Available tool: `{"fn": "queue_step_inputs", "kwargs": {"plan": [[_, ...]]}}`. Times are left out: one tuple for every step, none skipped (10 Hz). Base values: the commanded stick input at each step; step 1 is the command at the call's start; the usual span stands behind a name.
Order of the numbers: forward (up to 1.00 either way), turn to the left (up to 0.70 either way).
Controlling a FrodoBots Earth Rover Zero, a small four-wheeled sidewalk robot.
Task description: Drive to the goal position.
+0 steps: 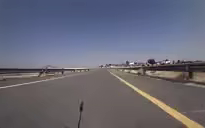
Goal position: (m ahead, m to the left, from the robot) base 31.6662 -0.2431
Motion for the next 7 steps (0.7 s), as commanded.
{"fn": "queue_step_inputs", "kwargs": {"plan": [[1.00, 0.00], [1.00, 0.00], [1.00, 0.00], [1.00, 0.00], [1.00, 0.00], [1.00, 0.00], [1.00, 0.00]]}}
